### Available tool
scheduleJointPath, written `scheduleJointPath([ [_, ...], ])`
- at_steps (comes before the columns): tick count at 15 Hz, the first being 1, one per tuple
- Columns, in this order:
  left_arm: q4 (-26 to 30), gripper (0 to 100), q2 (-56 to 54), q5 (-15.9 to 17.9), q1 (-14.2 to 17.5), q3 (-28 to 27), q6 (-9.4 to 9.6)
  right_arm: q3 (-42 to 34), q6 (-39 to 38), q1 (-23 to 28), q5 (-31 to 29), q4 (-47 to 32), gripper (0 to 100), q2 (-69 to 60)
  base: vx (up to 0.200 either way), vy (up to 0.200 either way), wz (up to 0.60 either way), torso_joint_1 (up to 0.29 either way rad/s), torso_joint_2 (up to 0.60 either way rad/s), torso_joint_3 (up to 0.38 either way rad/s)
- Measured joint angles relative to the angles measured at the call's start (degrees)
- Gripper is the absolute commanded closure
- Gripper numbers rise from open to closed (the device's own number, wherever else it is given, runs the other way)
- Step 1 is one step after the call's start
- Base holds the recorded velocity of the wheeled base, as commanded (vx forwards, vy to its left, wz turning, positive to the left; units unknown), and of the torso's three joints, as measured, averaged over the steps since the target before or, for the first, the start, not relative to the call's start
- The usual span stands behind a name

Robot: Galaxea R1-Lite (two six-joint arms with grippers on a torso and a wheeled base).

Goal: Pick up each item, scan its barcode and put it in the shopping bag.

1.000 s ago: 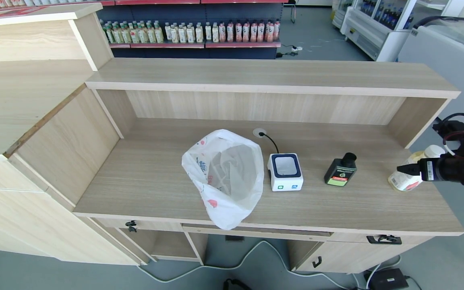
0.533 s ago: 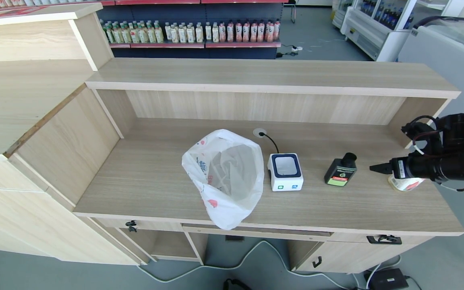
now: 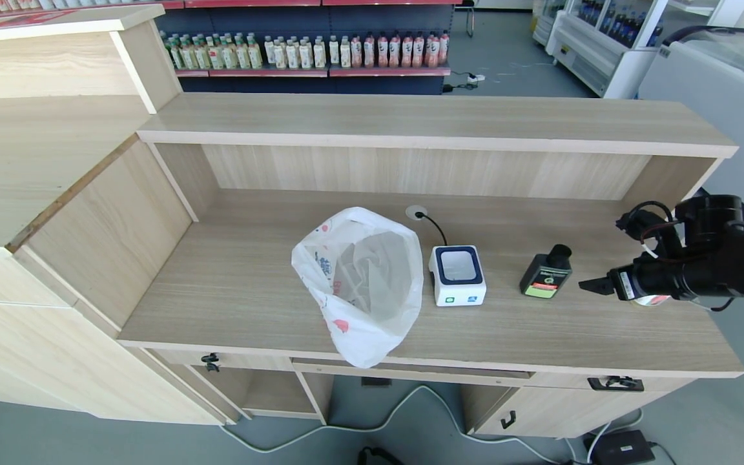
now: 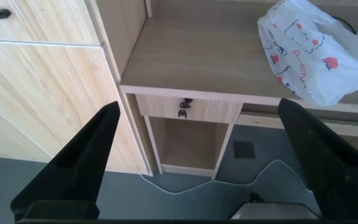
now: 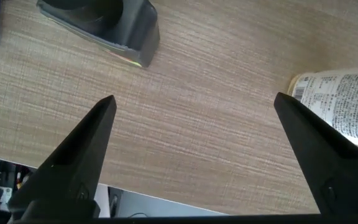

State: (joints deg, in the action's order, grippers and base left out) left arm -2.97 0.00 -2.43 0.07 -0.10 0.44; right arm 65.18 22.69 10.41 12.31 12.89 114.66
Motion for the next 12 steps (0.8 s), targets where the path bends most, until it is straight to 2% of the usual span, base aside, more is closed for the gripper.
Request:
scheduleJointPath([
  [5, 0.0, 0, 0.0, 0.0, 0.0, 0.0, 0.00, 0.9, 0.4, -2.8, 4.5, 4.2, 0, 3.1, 0.000, 0.000, 0.00, 0.000, 0.00, 0.000],
  [12, 0.0, 0, 0.0, 0.0, 0.0, 0.0, 0.00, 3.2, 6.5, -5.0, 4.9, 8.0, 0, 8.2, 0.000, 0.000, 0.00, 0.000, 0.00, 0.000],
])
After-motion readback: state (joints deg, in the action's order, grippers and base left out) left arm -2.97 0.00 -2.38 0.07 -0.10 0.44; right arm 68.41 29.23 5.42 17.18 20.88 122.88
